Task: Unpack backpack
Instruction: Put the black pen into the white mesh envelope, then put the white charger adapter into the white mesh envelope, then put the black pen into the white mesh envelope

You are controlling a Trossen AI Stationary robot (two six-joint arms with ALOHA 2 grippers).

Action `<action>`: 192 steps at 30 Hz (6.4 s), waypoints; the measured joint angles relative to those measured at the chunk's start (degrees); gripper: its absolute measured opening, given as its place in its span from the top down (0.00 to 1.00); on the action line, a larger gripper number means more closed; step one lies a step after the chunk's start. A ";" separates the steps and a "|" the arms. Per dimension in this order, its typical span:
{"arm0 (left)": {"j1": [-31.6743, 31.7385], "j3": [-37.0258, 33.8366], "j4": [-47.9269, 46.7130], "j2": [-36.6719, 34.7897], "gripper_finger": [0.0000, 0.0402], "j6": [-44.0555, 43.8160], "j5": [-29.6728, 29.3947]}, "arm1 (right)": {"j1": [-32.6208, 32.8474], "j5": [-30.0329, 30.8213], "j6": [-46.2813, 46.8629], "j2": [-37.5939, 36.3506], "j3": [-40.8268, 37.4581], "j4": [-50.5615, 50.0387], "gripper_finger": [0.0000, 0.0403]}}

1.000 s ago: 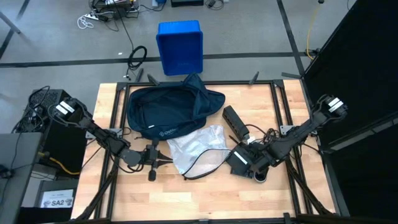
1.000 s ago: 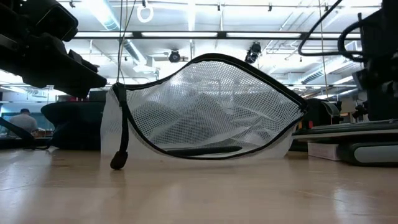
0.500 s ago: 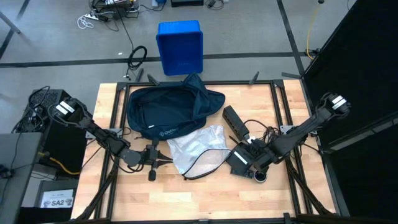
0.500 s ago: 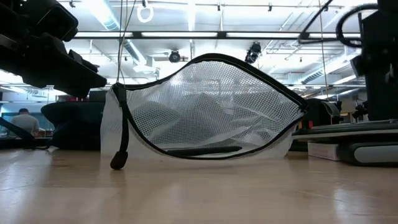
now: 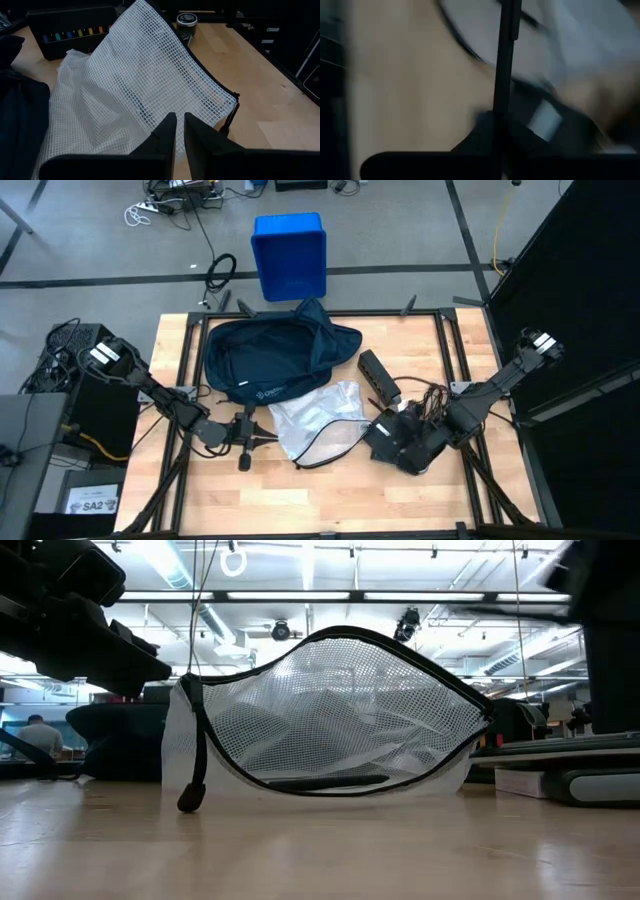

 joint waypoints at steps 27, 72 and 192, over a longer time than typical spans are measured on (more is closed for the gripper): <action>-0.02 0.00 0.52 -0.02 0.98 0.00 0.00 | -18.17 -11.82 -30.90 27.75 14.95 9.63 1.00; -0.02 0.00 0.66 -0.02 0.98 0.00 0.02 | -7.22 10.47 17.77 -5.19 -10.22 -27.29 0.73; 0.00 -0.02 0.55 0.00 0.98 0.00 0.00 | -19.33 -11.93 -17.13 14.07 -8.41 42.67 0.33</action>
